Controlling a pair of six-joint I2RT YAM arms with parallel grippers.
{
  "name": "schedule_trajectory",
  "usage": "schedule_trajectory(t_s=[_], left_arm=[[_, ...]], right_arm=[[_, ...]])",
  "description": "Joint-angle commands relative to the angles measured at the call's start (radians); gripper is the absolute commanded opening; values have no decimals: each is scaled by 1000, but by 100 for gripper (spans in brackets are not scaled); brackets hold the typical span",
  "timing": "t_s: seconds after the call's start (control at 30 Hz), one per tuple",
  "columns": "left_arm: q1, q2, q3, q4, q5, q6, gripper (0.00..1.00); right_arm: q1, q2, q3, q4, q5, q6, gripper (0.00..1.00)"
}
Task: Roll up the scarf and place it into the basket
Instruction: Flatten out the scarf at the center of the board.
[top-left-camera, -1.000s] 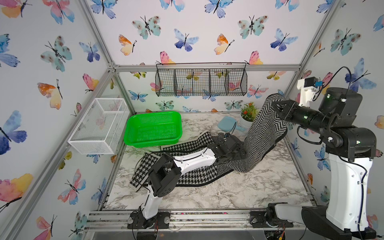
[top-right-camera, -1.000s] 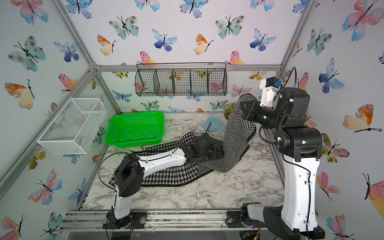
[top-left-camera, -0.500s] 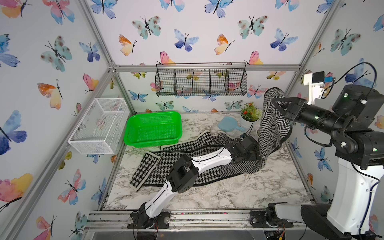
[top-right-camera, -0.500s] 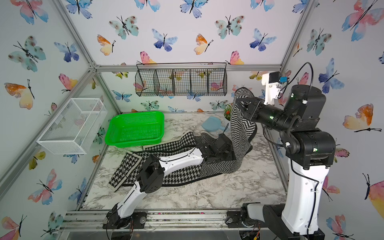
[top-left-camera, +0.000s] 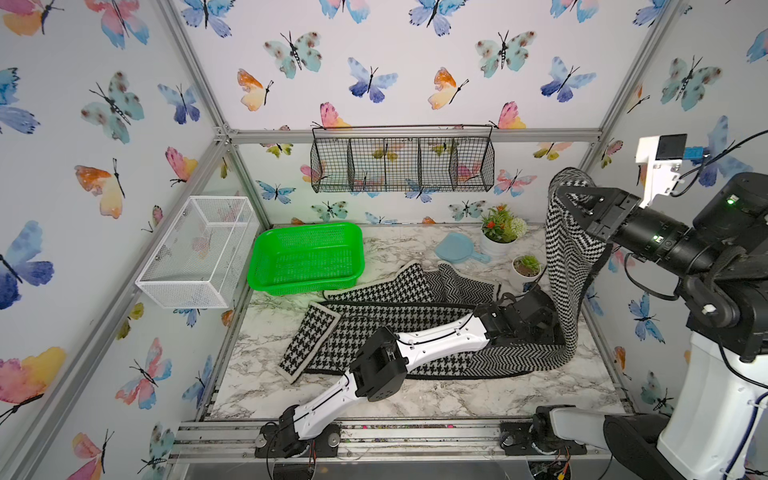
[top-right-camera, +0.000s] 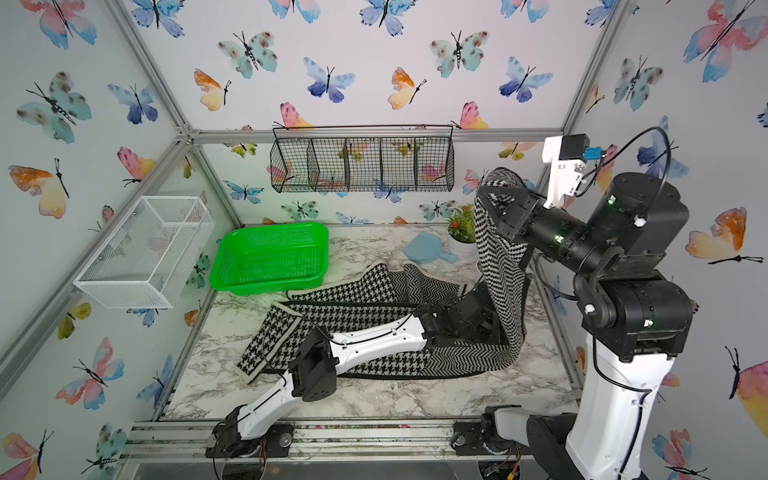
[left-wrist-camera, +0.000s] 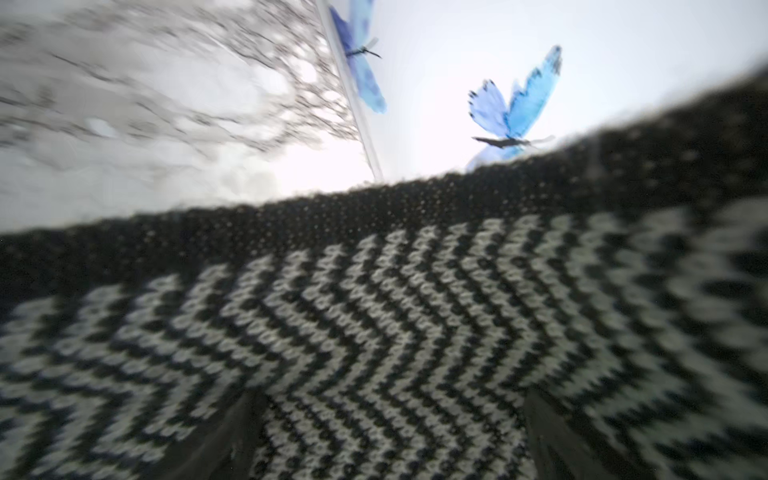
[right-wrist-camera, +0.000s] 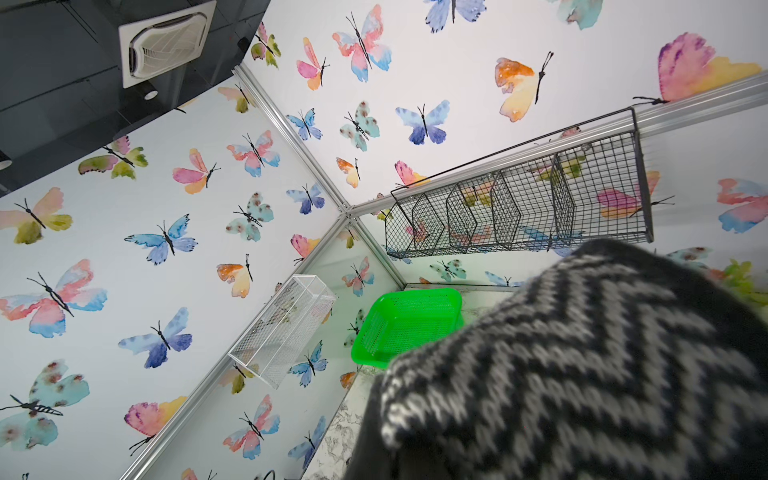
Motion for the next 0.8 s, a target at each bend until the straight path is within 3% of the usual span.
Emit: schedule_trajectory(t_s=[0.0, 0.13, 0.23, 0.43, 0.63, 0.77], left_arm=[[-17, 66, 81, 52, 44, -31, 98], [-32, 110, 95, 164, 97, -87, 98], [-27, 99, 73, 130, 90, -61, 98], [46, -186, -336, 108, -18, 32, 98], [113, -421, -558, -110, -189, 178, 98], [157, -578, -686, -254, -287, 197, 98]], right_arm=[[1, -3, -13, 69, 10, -7, 2], [1, -33, -92, 108, 22, -12, 2], [1, -54, -156, 140, 12, -13, 1], [2, -77, -269, 203, -47, -3, 2], [1, -97, -352, 264, -67, 11, 2], [2, -117, -418, 317, -92, 35, 2]])
